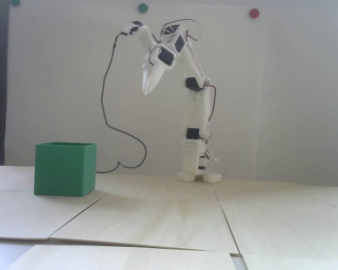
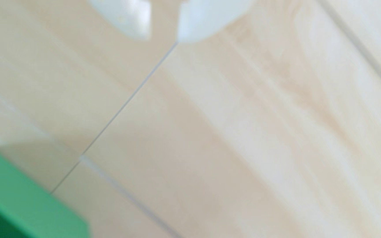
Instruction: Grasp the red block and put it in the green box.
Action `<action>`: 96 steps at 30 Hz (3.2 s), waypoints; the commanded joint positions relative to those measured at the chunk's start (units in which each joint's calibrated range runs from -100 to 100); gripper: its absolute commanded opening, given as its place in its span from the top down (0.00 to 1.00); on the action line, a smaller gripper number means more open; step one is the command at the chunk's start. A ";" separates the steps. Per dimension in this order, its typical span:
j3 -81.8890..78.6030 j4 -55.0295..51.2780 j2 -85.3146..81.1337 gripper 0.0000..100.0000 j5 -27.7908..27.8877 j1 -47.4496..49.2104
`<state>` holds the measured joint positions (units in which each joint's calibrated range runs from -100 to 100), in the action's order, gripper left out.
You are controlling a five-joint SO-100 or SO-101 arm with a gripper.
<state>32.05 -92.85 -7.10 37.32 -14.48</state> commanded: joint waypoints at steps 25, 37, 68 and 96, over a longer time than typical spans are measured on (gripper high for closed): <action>-127.17 47.99 -72.93 0.98 5.83 8.09; -131.34 29.52 -75.53 0.98 6.56 20.39; -131.34 24.21 -75.53 0.97 6.14 27.39; -131.34 24.21 -75.53 0.97 6.14 27.39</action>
<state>-98.21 -67.55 -82.57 43.49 12.34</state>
